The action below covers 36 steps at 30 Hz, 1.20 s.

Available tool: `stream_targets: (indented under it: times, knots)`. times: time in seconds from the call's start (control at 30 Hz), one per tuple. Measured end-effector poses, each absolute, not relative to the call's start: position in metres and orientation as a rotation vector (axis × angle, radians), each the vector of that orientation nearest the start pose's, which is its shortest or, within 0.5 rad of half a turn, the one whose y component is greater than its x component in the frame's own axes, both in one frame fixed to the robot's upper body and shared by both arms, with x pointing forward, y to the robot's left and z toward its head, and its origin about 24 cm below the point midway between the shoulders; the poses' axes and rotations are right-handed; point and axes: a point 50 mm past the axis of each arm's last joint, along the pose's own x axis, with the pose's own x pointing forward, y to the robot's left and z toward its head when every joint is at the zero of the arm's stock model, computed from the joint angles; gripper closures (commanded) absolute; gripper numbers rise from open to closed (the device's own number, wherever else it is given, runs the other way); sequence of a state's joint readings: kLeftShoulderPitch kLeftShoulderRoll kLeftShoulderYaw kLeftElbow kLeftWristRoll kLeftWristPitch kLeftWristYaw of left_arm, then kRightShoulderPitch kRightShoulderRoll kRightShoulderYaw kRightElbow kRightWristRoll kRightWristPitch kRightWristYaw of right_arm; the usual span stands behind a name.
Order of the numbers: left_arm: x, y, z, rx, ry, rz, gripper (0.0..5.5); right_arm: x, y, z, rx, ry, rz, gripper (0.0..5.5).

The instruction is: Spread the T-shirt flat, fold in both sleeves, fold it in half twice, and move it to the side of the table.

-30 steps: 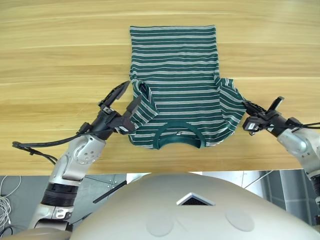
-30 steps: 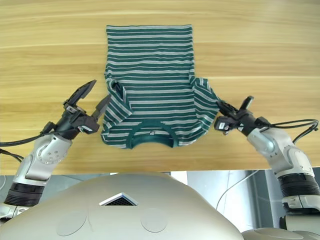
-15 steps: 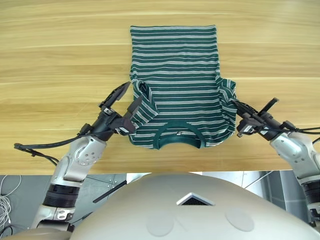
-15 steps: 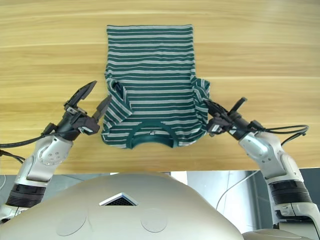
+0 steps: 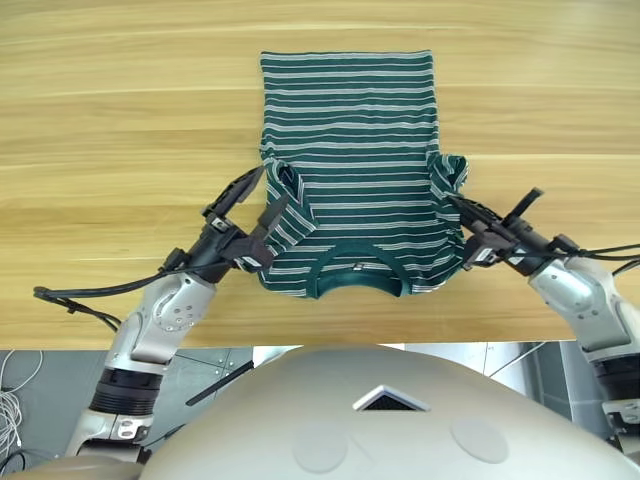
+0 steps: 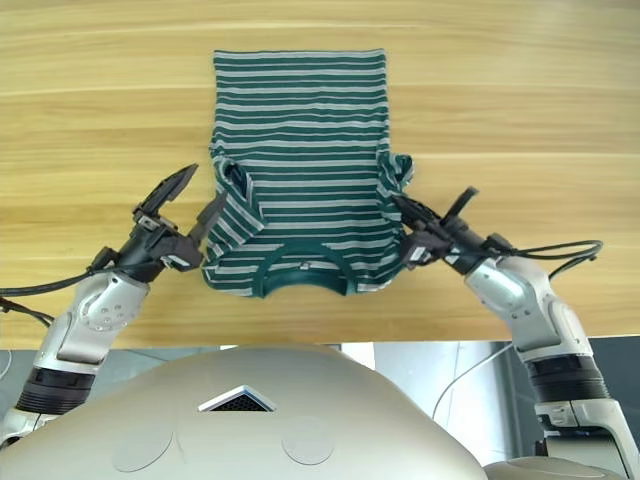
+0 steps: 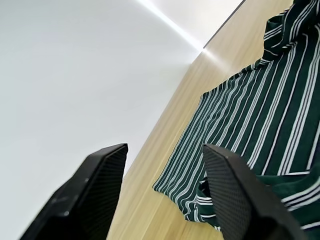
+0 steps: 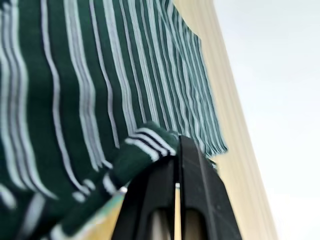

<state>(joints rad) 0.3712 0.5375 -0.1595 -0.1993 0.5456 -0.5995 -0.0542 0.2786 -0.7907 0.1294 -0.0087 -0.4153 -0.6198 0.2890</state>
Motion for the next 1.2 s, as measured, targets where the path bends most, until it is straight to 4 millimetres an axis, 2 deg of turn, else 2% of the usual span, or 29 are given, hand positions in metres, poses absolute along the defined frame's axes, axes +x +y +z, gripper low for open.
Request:
stream_targets:
  times: [0.23, 0.43, 0.73, 0.93, 1.2]
  knots:
    - [0.155, 0.161, 0.043, 0.906, -0.344, -0.619, 2.7, 0.174, -0.206, 0.033, -1.074, -0.11, 0.907, 5.49]
    - [0.155, 0.16, 0.041, 0.908, -0.338, -0.628, 2.7, 0.173, -0.204, 0.03, -1.086, -0.09, 0.952, 4.34]
    - [0.155, 0.161, 0.041, 0.914, -0.334, -0.631, 2.7, 0.17, -0.212, 0.03, -1.122, -0.057, 0.962, 2.79]
    - [0.155, 0.167, 0.041, 0.939, -0.32, -0.629, 2.7, 0.171, -0.231, 0.026, -1.135, 0.021, 0.905, 2.74]
    - [0.157, 0.172, 0.043, 0.956, -0.319, -0.612, 2.7, 0.173, -0.237, 0.024, -1.114, 0.033, 0.92, 2.74]
